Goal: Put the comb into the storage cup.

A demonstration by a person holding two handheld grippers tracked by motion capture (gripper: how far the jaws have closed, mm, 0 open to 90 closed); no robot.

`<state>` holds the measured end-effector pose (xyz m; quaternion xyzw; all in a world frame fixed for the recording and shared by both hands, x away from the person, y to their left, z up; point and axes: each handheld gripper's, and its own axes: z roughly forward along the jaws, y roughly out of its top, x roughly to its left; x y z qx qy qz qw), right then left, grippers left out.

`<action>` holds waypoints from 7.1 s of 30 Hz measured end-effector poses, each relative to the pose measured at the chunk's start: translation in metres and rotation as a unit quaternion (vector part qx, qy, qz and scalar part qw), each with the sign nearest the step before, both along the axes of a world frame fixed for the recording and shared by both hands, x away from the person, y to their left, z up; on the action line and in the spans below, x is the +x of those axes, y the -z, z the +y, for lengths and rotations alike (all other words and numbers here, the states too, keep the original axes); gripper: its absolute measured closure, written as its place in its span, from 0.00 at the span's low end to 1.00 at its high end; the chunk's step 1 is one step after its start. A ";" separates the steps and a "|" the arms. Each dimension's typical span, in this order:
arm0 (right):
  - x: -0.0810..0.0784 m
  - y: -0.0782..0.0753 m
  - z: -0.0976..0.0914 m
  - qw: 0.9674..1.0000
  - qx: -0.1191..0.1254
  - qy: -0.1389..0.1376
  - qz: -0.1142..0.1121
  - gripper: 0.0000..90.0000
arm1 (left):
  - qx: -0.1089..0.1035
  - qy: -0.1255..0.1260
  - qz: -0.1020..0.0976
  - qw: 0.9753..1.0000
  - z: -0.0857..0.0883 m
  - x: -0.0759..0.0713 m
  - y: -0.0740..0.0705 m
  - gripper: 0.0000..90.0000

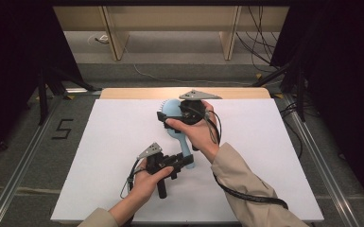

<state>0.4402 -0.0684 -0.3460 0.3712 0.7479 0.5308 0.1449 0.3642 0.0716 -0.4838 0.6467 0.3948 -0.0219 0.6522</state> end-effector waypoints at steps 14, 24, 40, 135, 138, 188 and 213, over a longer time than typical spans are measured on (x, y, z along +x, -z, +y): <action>-0.001 0.000 0.001 1.000 -0.005 0.004 0.000 0.23 | 0.002 -0.001 0.002 1.000 0.000 0.000 0.001 0.72; -0.002 0.000 0.001 1.000 -0.008 0.003 -0.001 0.24 | 0.005 0.000 -0.001 1.000 -0.001 0.000 0.001 0.72; -0.002 -0.002 -0.001 1.000 -0.002 0.000 0.004 0.24 | 0.008 -0.001 -0.005 1.000 0.000 -0.001 0.000 0.72; 0.014 -0.012 -0.042 0.994 0.035 0.062 -0.083 0.24 | 0.244 -0.104 -0.104 0.959 0.095 -0.007 -0.010 0.00; 0.014 -0.012 -0.043 0.993 0.037 0.064 -0.086 0.24 | 0.245 -0.104 -0.105 0.958 0.095 -0.007 -0.010 0.00; 0.024 -0.027 -0.052 0.985 0.067 0.091 -0.127 0.24 | 0.243 -0.109 -0.104 0.958 0.095 -0.007 -0.010 0.00; 0.030 -0.030 -0.053 0.982 0.076 0.102 -0.140 0.24 | 0.243 -0.111 -0.104 0.958 0.095 -0.007 -0.010 0.00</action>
